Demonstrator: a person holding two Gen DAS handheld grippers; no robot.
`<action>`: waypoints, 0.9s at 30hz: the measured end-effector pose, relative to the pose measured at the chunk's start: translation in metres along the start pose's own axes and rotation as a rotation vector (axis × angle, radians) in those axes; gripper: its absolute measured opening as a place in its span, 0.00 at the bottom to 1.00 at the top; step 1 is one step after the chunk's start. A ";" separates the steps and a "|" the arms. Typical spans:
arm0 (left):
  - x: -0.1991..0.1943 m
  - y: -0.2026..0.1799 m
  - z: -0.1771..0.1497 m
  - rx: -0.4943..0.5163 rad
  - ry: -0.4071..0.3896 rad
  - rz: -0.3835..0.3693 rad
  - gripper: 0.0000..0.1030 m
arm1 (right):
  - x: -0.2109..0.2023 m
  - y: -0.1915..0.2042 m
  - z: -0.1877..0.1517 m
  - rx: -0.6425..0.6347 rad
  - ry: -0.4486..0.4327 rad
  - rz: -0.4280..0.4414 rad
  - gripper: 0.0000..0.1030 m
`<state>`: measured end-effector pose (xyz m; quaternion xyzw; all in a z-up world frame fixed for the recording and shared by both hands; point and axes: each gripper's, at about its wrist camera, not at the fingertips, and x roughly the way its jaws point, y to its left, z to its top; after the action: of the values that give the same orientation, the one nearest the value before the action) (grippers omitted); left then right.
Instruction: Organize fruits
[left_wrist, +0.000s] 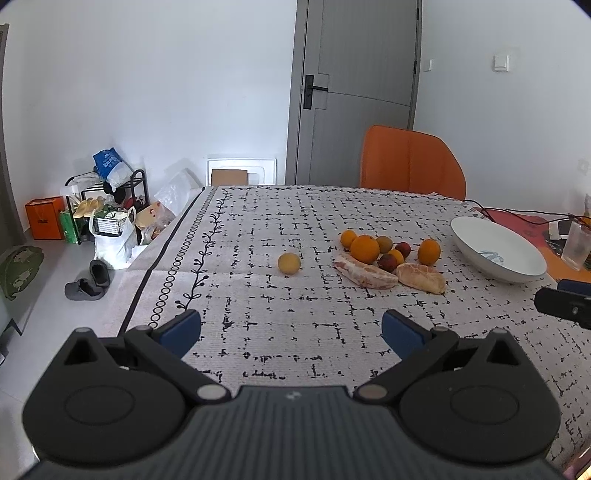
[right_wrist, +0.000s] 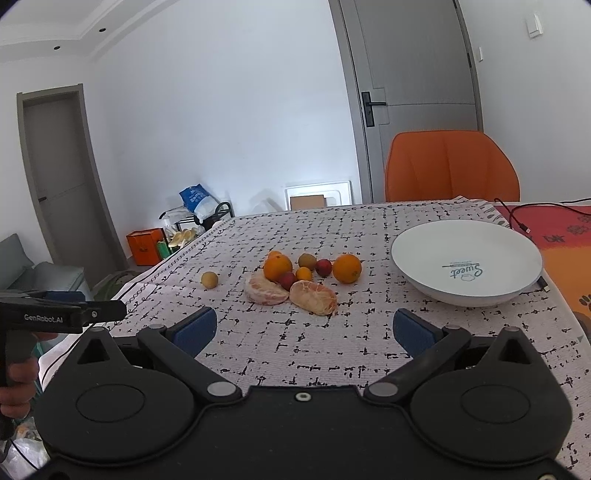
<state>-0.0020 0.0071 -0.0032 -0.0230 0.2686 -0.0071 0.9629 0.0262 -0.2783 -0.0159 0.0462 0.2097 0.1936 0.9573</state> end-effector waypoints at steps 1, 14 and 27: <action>0.000 0.000 0.000 -0.003 0.000 -0.004 1.00 | 0.000 0.000 0.000 0.001 0.003 -0.002 1.00; -0.003 0.000 -0.002 0.003 -0.008 -0.001 1.00 | 0.005 -0.001 -0.006 0.004 0.019 -0.011 1.00; -0.001 0.004 -0.004 0.005 -0.008 -0.001 1.00 | 0.005 0.001 -0.008 -0.003 0.015 -0.022 1.00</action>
<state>-0.0052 0.0105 -0.0060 -0.0208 0.2646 -0.0080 0.9641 0.0264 -0.2749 -0.0250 0.0411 0.2172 0.1835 0.9579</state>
